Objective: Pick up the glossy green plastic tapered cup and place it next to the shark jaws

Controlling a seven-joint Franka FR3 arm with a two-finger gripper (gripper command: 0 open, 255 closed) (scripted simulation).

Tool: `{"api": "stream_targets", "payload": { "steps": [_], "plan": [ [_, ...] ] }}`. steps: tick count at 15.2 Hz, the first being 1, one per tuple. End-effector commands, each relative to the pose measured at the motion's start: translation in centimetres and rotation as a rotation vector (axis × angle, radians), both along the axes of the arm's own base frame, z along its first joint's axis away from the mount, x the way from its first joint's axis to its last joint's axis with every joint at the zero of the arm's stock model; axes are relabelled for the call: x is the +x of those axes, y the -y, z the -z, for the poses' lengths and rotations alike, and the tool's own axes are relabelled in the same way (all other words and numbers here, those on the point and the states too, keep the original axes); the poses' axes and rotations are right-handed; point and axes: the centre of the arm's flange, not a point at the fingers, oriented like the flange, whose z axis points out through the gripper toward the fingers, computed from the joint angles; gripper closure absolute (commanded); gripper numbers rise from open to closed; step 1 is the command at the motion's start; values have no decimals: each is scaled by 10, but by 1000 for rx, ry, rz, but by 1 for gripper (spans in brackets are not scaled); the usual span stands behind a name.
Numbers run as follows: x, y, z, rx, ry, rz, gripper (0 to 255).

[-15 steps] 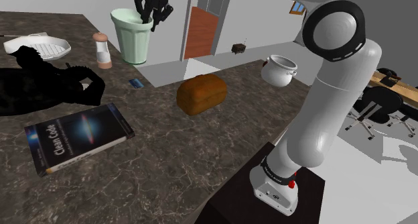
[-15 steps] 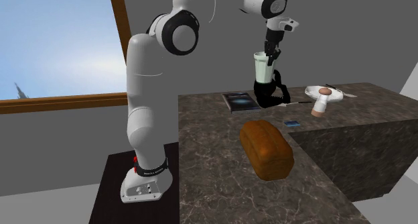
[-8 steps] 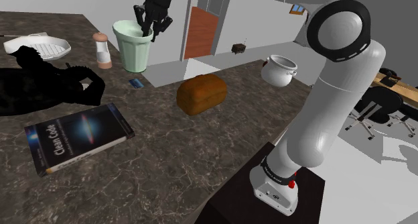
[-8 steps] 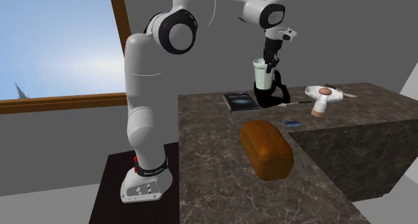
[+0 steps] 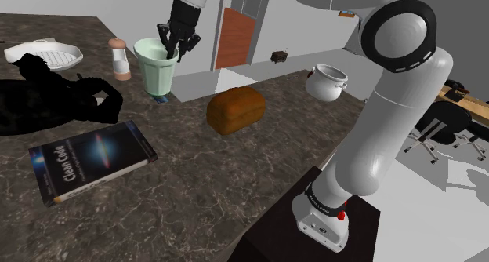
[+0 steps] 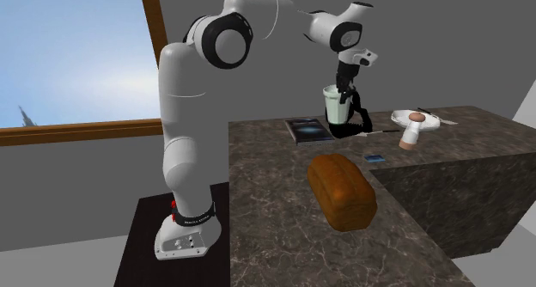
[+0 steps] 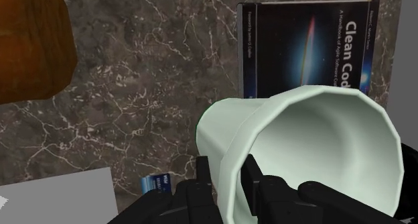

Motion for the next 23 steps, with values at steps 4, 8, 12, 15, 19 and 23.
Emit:
{"api": "stream_targets", "payload": {
  "steps": [4,8,12,15,19,23],
  "plan": [
    [0,0,25,0,2,0,255],
    [0,0,46,0,2,0,255],
    [0,0,67,0,2,0,255],
    [0,0,83,0,2,0,255],
    [0,0,104,0,2,0,255],
    [0,0,126,0,2,0,255]
  ]
}}
